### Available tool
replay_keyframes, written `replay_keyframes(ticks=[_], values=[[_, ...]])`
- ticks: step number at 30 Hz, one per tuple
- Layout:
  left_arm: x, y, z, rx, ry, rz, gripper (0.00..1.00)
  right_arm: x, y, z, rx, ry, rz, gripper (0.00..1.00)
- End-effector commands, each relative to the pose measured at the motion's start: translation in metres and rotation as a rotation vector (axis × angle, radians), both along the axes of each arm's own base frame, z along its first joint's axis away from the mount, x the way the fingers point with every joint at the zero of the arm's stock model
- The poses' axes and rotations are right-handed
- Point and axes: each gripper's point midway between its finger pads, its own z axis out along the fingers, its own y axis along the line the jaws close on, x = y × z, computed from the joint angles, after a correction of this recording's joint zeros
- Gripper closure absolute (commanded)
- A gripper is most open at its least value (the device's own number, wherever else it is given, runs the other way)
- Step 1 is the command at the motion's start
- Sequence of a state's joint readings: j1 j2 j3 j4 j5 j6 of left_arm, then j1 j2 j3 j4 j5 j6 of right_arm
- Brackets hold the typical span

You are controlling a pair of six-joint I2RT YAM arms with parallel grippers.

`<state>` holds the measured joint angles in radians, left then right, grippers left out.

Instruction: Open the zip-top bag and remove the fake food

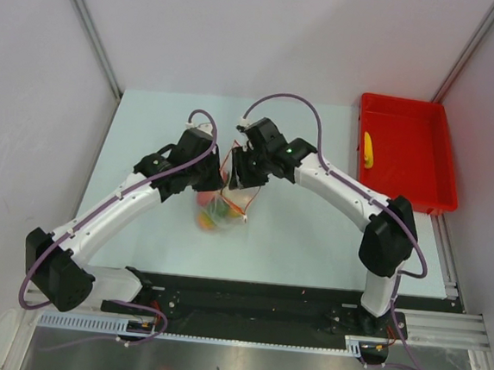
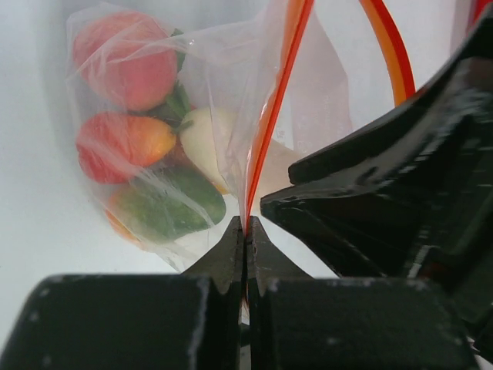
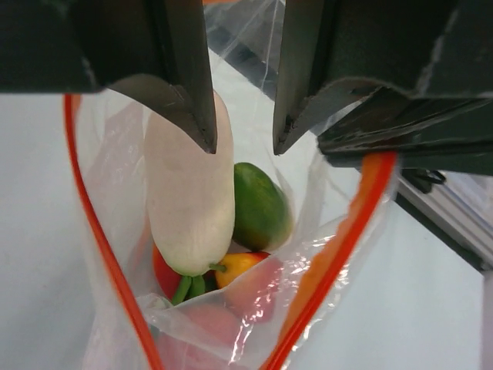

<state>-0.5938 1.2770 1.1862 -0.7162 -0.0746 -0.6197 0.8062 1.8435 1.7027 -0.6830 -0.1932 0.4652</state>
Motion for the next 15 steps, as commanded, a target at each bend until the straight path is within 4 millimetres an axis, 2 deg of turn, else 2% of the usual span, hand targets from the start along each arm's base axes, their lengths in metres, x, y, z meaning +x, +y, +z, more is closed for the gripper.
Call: replay_keyframes(ticks=[1, 7, 10, 15], values=[[0.003, -0.006, 0.026, -0.052, -0.070, -0.016, 1.00, -0.010, -0.001, -0.001, -0.064, -0.017, 0.092, 0.58], [0.001, -0.008, 0.014, -0.056, -0.046, -0.018, 1.00, -0.019, -0.008, -0.026, -0.142, -0.049, 0.152, 0.37], [0.001, -0.010, 0.010, -0.064, -0.037, -0.020, 1.00, -0.017, -0.008, -0.039, -0.163, -0.081, 0.168, 0.30], [0.002, -0.012, 0.006, -0.064, -0.024, -0.021, 1.00, -0.015, -0.017, -0.074, -0.230, -0.066, 0.174, 0.27]])
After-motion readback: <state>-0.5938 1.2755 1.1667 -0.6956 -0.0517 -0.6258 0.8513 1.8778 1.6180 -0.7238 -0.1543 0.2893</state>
